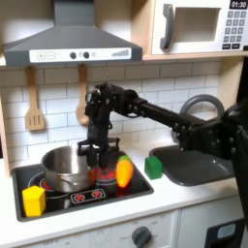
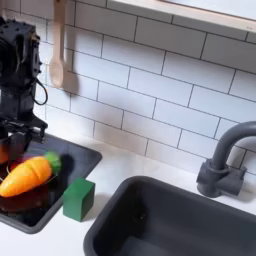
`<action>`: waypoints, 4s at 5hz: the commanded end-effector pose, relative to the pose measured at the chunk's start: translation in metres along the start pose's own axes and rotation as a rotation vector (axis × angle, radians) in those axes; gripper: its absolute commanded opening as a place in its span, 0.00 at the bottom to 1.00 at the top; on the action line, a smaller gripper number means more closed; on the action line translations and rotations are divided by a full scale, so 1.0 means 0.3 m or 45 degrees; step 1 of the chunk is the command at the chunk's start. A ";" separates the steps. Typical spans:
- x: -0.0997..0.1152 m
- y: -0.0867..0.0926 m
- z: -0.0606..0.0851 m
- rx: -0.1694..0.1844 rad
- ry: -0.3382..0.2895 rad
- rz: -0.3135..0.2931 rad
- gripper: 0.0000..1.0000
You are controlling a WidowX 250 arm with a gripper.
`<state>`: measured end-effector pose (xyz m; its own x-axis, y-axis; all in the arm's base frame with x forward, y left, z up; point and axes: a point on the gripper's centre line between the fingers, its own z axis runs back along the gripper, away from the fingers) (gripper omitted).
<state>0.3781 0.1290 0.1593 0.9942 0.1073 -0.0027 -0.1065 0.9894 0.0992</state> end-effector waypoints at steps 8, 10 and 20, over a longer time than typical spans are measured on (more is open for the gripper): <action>-0.124 -0.181 0.150 -0.135 -0.095 -0.128 1.00; -0.176 -0.224 0.246 -0.240 -0.155 -0.165 1.00; -0.159 -0.429 0.688 -0.563 -0.775 -0.242 1.00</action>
<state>0.3441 -0.0234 0.3549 0.8073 -0.0207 0.5898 0.2043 0.9474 -0.2464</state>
